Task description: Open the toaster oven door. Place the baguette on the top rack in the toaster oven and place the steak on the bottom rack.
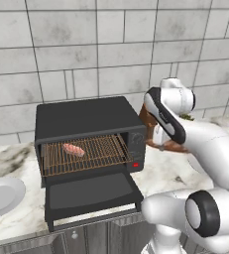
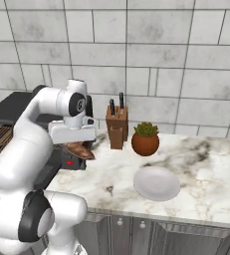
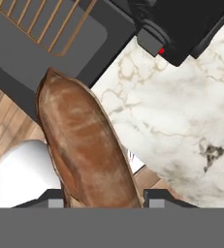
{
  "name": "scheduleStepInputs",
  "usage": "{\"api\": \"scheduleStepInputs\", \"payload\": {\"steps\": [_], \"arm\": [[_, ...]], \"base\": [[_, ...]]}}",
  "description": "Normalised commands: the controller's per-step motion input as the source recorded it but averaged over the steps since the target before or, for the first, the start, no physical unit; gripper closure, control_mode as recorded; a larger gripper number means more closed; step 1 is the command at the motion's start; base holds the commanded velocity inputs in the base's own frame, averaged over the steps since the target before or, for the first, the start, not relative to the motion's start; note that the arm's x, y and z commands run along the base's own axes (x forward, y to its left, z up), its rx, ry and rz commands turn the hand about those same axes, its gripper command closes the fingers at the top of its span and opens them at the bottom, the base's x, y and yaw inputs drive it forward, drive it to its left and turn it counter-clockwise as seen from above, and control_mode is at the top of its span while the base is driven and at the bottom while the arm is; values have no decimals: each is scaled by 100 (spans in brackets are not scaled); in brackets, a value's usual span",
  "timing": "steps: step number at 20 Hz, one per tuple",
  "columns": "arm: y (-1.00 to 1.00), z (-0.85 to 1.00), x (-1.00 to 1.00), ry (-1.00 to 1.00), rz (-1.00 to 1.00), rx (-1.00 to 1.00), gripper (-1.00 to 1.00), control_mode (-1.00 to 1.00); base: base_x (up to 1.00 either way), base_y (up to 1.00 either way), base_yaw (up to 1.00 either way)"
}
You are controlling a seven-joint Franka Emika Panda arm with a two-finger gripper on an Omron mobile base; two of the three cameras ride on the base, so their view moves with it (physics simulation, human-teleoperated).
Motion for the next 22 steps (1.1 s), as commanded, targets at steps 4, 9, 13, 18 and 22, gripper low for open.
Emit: {"api": "scheduleStepInputs", "payload": {"steps": [4, 9, 13, 18, 22], "arm": [[53, 0, 0, 0, 9, 0, 100, -100], [58, 2, 0, 0, 13, 0, 100, -100], [68, 0, 2, 0, 10, -2, 100, -100], [62, 0, 1, 0, 8, 0, 100, -100], [61, 0, 11, 0, 2, 0, 100, -100]], "base": [[0, 0, 0], [0, 0, 0], [0, 0, 0], [0, 0, 0], [0, 0, 0]]}}
